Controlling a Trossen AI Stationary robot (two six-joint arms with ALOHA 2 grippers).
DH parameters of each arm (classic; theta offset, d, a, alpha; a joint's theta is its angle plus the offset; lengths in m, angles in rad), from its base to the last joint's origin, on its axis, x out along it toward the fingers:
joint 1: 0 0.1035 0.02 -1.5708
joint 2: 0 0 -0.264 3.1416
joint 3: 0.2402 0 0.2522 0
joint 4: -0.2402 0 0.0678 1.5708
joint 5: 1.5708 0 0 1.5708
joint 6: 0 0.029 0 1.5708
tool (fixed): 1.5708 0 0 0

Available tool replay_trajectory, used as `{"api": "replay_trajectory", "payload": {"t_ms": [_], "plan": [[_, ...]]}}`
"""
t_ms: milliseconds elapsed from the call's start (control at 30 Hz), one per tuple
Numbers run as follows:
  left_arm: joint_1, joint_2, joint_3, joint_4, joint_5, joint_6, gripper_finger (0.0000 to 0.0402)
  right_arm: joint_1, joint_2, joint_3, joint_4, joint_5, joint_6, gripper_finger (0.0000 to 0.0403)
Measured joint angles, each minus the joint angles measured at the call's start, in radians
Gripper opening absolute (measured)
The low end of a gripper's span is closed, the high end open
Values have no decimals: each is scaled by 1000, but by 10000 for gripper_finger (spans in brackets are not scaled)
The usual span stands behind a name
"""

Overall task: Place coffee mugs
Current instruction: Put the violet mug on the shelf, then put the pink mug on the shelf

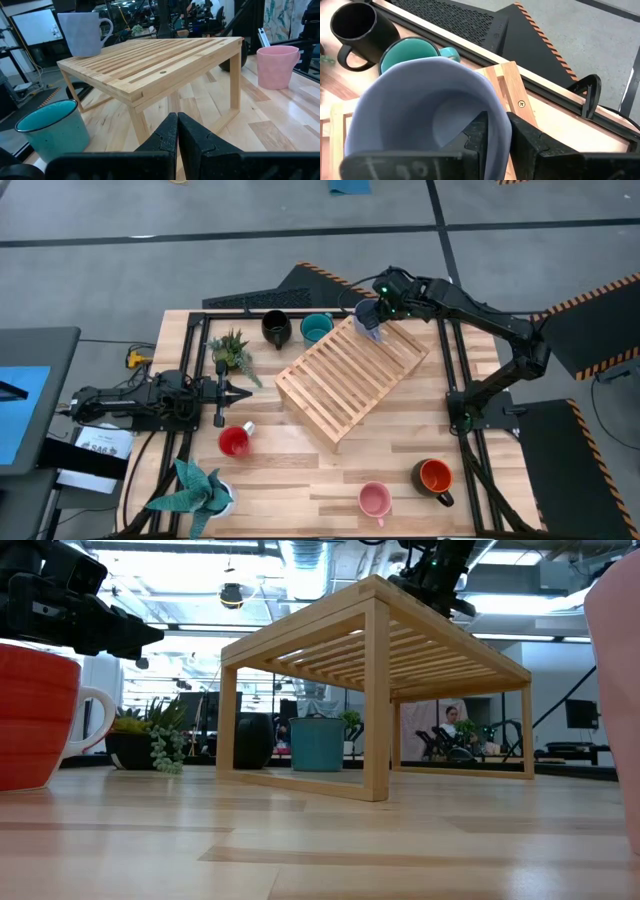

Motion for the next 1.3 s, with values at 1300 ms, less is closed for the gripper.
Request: {"api": "replay_trajectory", "payload": {"t_ms": [1300], "plan": [[0, 0, 0, 0, 0, 0, 0, 490, -539, -335, -249, 197, 234, 240]]}}
